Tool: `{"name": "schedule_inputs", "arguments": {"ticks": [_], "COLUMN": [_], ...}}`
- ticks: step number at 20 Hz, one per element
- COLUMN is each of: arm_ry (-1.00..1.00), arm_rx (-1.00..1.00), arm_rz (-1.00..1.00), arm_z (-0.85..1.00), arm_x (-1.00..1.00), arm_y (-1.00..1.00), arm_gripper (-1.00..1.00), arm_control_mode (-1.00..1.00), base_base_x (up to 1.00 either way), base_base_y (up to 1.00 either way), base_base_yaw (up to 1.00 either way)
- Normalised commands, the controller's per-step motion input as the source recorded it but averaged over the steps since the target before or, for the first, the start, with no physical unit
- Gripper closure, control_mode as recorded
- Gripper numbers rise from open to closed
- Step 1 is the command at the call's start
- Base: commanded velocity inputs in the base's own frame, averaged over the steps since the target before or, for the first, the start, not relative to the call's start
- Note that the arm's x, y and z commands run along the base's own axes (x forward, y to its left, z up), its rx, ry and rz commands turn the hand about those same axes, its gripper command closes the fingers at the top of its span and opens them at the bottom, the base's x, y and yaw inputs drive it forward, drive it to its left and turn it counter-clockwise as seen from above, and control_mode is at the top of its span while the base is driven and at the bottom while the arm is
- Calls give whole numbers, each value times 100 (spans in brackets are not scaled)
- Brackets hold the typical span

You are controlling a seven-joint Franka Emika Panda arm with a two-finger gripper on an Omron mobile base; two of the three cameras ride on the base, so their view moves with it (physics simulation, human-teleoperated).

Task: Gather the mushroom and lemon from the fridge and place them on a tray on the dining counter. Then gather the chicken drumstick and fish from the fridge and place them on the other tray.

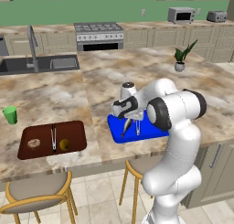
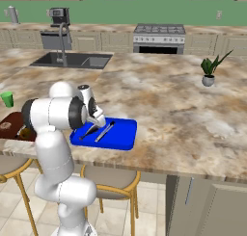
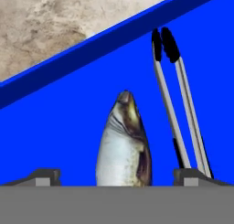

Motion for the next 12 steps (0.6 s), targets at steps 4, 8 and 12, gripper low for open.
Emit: {"name": "schedule_inputs", "arguments": {"ticks": [4,8,12], "arm_ry": [0,0,-8], "arm_rx": [1,2,0], "arm_rz": [0,0,6], "arm_z": [60,59,43], "arm_x": [-7,-23,-67], "arm_y": [-4,-12,-13], "arm_gripper": [-100,-100,-100], "arm_control_mode": [-100,-100,-100], "base_base_x": [0,0,0], "base_base_y": [0,0,0], "base_base_yaw": [0,0,0]}}
